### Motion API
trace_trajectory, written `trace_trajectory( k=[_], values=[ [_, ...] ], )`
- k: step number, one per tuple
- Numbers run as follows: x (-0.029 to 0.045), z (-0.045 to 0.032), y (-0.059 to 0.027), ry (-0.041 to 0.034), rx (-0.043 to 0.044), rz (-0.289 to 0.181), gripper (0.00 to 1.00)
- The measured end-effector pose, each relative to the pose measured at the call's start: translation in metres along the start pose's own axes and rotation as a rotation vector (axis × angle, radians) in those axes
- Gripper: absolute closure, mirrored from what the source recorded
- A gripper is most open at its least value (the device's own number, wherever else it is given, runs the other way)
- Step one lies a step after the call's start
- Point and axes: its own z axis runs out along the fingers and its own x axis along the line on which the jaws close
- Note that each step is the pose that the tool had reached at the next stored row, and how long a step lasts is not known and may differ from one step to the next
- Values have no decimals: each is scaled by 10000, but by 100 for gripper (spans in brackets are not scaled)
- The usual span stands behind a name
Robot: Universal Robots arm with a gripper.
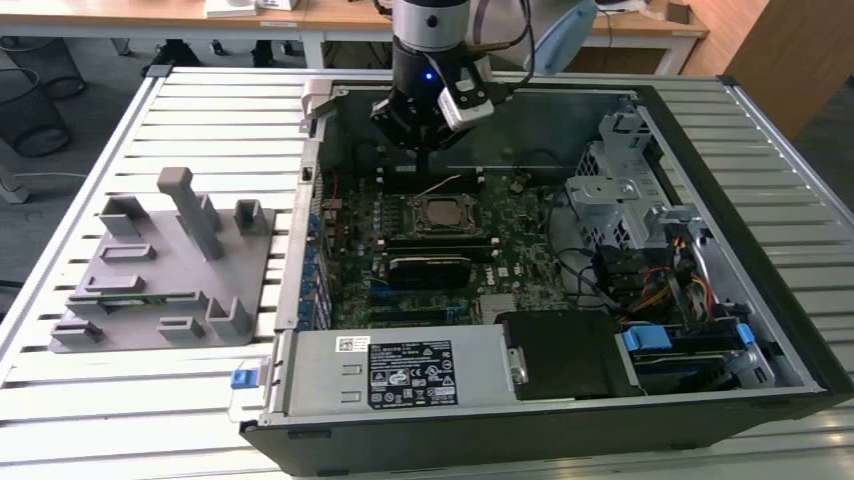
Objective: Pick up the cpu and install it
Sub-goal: 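Install the first cpu locking lever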
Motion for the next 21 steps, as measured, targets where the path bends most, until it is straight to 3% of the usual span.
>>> trace_trajectory(
  k=[1,4,6,13,18,21],
  values=[
    [-1,0,-4,2,-30,-1,89],
    [-2,9,-28,16,-309,-1,89],
    [-3,22,-38,17,-389,-6,89],
    [-23,61,-39,18,-415,-98,89],
    [-25,74,-40,-54,-416,-135,89],
    [-50,88,-39,-56,-408,-154,89]
  ],
)
